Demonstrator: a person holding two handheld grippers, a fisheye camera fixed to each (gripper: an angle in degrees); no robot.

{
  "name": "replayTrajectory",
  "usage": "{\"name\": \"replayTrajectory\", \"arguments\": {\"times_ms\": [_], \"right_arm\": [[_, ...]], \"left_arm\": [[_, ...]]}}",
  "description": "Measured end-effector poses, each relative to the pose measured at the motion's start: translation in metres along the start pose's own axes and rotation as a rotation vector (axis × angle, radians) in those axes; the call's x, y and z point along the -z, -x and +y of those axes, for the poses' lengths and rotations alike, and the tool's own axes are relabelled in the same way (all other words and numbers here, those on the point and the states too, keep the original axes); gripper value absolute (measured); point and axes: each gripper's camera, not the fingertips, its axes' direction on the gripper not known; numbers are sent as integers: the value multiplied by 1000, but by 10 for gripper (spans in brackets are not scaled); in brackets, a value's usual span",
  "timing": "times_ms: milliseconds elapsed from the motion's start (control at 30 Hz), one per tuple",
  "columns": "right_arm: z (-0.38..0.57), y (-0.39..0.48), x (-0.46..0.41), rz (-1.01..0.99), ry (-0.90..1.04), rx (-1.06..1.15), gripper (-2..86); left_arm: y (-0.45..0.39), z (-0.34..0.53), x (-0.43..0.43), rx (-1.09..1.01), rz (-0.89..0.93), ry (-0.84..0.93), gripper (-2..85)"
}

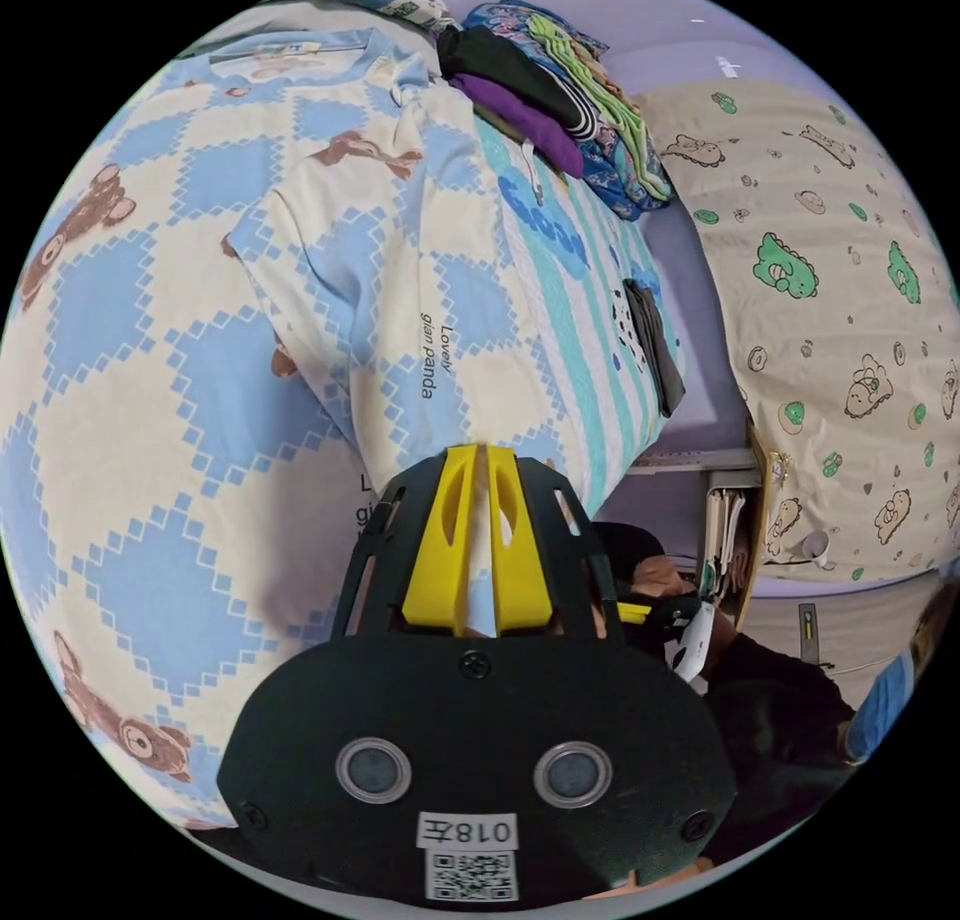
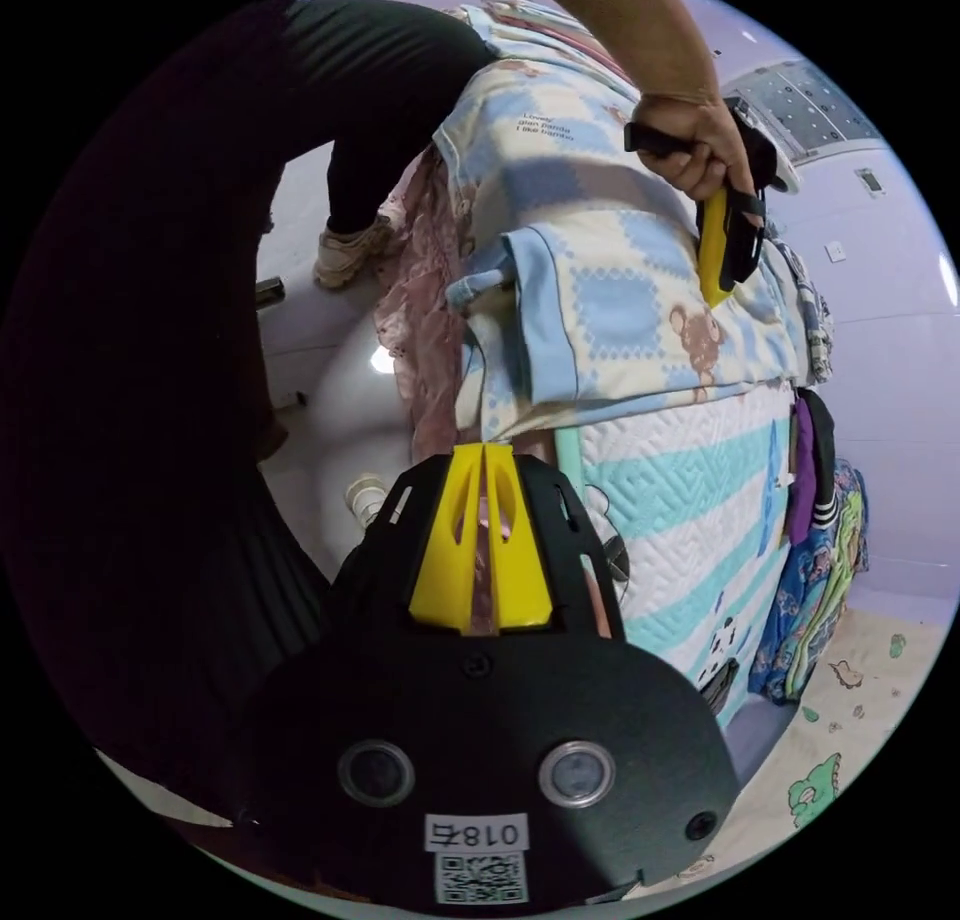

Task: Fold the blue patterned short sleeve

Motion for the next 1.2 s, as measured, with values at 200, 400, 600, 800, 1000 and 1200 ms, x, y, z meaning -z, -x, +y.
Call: {"name": "replayTrajectory", "arguments": {"times_ms": [200, 400, 600, 800, 1000, 1200], "right_arm": [[37, -58, 59, -250, -264, -410, 0], [37, -89, 18, -511, 60, -404, 43], [48, -141, 56, -503, -51, -500, 50], [49, -232, 102, -331, -319, -688, 45], [23, -373, 106, -232, -506, -922, 53], [-10, -556, 46, -398, -500, -1075, 81]], "left_arm": [[18, 11, 5, 37, 68, -43, 17], [28, 17, 8, 20, 92, -27, 23], [15, 32, 23, -141, 142, -18, 50], [34, 70, 89, -101, 90, -411, 50], [54, 53, 104, 11, -155, -494, 83], [38, 23, 78, -102, -316, -330, 104]]}}
